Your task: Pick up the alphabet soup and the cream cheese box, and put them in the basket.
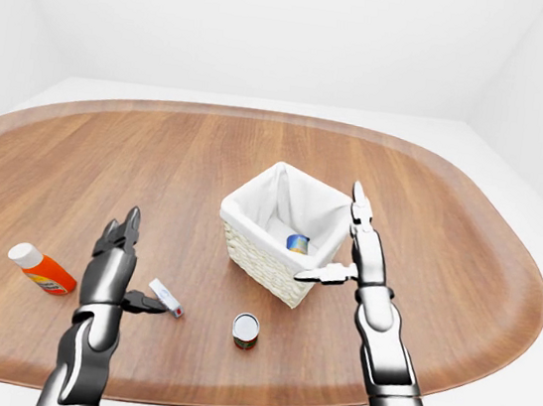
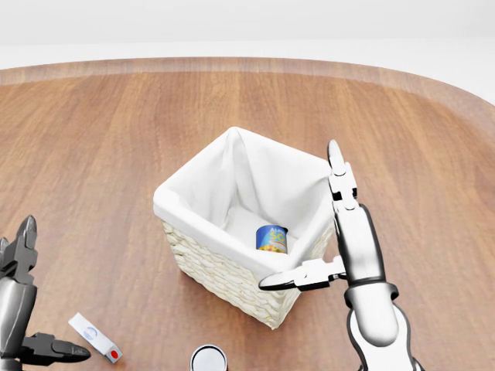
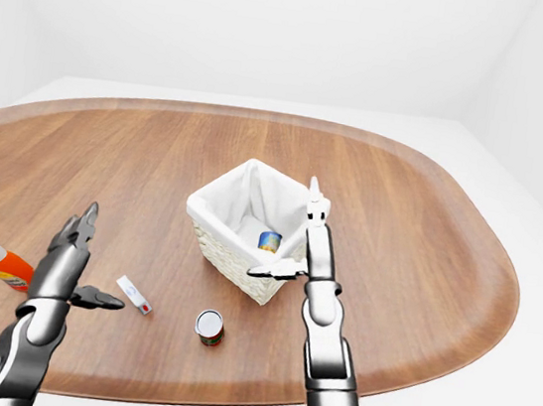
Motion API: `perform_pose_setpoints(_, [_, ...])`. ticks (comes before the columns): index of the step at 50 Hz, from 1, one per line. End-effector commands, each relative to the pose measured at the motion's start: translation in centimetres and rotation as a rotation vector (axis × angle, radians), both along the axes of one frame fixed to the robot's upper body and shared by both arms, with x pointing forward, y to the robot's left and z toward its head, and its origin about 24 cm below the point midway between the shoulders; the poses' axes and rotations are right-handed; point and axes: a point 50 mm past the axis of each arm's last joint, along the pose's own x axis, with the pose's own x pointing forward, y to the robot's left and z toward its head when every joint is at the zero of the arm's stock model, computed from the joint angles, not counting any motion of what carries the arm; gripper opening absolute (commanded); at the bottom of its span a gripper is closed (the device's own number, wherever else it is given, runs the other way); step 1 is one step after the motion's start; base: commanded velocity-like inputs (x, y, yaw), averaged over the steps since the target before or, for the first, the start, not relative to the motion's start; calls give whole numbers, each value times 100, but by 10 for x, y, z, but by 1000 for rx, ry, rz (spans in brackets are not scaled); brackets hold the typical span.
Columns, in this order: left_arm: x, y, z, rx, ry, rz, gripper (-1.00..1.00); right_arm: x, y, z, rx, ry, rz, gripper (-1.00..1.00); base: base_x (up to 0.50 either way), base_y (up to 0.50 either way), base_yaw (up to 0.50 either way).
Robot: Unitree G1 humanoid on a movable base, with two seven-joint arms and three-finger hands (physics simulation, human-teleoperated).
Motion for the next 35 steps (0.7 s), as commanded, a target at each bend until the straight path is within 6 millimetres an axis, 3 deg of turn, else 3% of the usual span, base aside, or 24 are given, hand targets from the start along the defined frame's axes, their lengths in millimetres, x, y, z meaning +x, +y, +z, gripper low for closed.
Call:
perform_pose_setpoints(1, [-3,27,-7,276,74,57,100,-15,-8,-8,40,17,-21,100,0,0,0])
perform_pose_setpoints(10, [0,32,-10,495,64,57,100,-32,-18,-3,80,-1,-44,100,0,0,0])
perform_pose_setpoints(24, [9,31,-1,628,21,35,100,-47,-30,-13,119,31,-82,100,0,0,0])
perform_pose_setpoints(35, [17,8,-18,759,-25,-65,100,-48,-34,-12,137,26,-89,100,0,0,0])
